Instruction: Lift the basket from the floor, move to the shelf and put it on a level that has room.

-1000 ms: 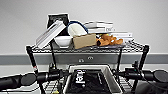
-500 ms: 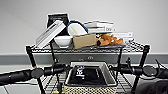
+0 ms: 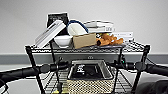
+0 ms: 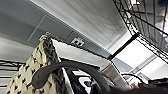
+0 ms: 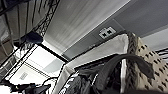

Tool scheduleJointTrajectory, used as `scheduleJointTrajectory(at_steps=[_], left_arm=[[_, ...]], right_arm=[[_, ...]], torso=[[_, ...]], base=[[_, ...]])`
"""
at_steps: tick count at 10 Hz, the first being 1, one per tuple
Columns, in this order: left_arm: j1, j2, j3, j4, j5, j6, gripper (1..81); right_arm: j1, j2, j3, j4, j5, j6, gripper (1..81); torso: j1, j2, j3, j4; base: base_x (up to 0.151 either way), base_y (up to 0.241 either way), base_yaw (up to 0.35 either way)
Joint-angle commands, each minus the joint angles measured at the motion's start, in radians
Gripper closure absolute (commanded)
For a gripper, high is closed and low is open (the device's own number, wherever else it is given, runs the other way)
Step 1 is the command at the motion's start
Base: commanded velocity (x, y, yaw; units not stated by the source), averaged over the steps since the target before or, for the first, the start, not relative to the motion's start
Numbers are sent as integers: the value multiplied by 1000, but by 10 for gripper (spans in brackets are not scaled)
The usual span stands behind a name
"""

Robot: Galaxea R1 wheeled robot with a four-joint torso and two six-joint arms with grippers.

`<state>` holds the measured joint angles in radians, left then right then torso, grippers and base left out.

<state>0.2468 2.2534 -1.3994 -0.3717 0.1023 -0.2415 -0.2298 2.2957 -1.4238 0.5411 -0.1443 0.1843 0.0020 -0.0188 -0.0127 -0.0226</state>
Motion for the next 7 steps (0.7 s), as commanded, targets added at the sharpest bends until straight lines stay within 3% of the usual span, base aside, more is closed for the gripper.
scheduleJointTrajectory(at_steps=[1, 7], left_arm=[[-217, 130, -180, 33, 60, 2, 811], [-221, 243, -368, 74, 148, 2, 811]], right_arm=[[191, 102, -160, -16, -27, 1, 811], [186, 208, -354, -84, -98, 0, 811]], torso=[[0, 0, 0, 0], [1, 1, -1, 0]], base=[[0, 0, 0], [0, 0, 0]])
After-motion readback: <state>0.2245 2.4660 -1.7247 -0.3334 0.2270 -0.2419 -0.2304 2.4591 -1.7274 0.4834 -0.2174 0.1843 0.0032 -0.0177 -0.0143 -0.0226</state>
